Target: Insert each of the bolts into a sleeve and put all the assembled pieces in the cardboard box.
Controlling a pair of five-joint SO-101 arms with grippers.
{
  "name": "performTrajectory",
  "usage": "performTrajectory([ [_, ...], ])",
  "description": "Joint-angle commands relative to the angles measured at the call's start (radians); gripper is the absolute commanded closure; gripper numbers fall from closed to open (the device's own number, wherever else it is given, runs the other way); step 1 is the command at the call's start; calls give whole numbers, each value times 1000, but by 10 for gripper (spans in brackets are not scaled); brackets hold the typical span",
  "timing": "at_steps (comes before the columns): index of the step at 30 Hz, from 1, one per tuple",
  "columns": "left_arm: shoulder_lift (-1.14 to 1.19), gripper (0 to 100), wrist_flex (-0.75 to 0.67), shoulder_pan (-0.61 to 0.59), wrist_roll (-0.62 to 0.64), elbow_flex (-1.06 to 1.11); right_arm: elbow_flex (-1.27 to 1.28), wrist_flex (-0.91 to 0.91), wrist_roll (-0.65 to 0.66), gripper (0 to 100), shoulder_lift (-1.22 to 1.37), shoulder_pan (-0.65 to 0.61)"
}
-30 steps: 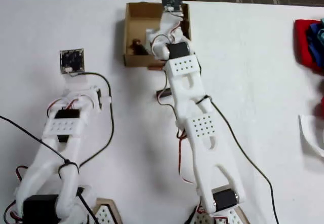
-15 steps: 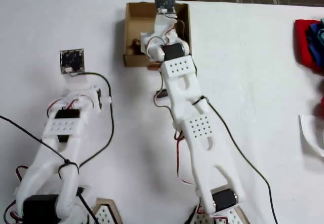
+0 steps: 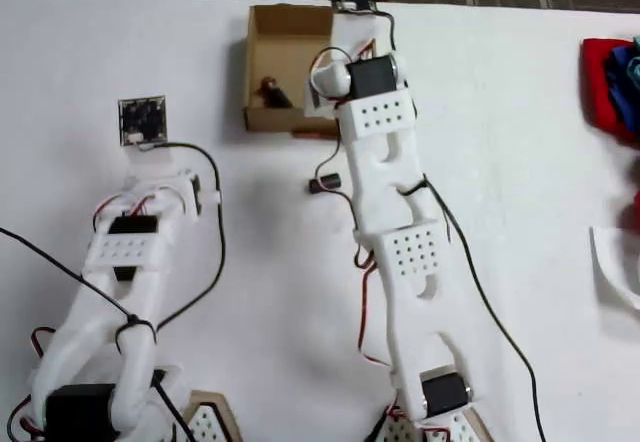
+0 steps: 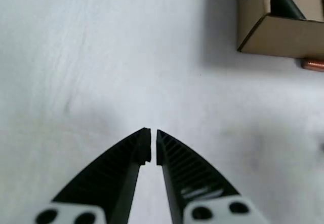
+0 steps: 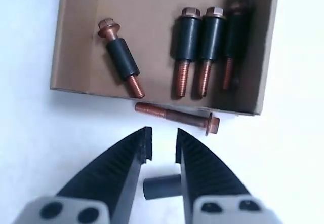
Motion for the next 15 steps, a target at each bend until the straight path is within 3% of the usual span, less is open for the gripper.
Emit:
performTrajectory([
  [1, -3, 954, -11, 5, -8, -2, 77, 25, 9, 926, -99, -19],
  [3, -3, 954, -11, 5, -8, -2, 170, 24, 41, 926, -124, -21],
  [9, -3, 954, -11, 5, -8, -2, 367, 10, 437, 922, -160, -53],
  [15, -5, 952, -9, 8, -9, -4, 371, -18, 460, 921, -148, 5],
])
